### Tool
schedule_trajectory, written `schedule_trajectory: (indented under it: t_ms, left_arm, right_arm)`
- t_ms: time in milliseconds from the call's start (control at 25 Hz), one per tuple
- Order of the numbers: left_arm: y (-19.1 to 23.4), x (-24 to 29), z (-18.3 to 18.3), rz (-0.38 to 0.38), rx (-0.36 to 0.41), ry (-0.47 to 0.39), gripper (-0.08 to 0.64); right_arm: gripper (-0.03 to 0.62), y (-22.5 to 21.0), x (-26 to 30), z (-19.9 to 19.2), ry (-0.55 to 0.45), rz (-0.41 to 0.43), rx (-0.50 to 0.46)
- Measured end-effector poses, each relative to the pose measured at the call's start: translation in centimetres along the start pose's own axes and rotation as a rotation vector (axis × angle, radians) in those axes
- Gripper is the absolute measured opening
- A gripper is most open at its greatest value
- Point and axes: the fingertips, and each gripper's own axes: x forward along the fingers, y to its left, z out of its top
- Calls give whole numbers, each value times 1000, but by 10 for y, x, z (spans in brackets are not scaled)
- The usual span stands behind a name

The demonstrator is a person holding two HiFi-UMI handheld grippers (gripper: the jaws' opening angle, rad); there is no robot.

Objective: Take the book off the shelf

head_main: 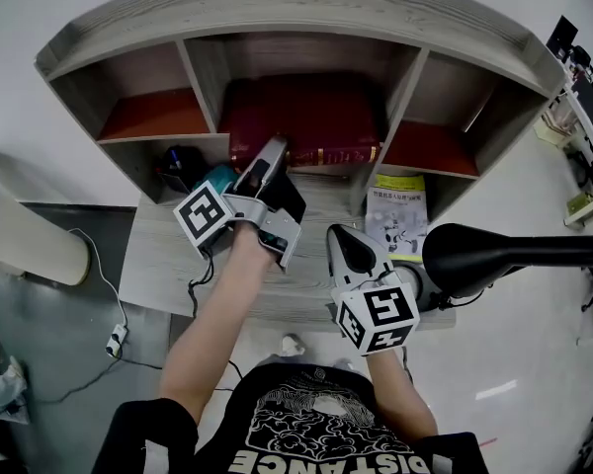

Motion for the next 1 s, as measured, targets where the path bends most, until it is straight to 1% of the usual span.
schedule_trajectory:
  t_ms: [240, 360, 480, 760, 880, 1000]
  left_arm:
    - [-11, -28, -14, -20, 43, -34, 207]
    - [-16, -42, -21, -24, 64, -66, 206]
    - [-19, -58, -29, -25, 67, -103, 207]
    - [-29, -93, -58, -32, 86, -172, 207]
    - [-31, -108, -73, -36, 92, -197, 207]
    - [-27, -128, -93, -35, 118, -215, 207]
  right_arm:
    - [17, 0, -20, 4, -17, 40, -12]
    - [17, -1, -31, 4, -19, 66, -22]
    - [17, 0, -41, 3, -20, 93, -29]
    - [17, 2, -64, 4, -35, 162, -37]
    - [17, 1, -77, 4, -42, 174, -53]
    - [15, 2, -92, -3, -58, 186, -78]
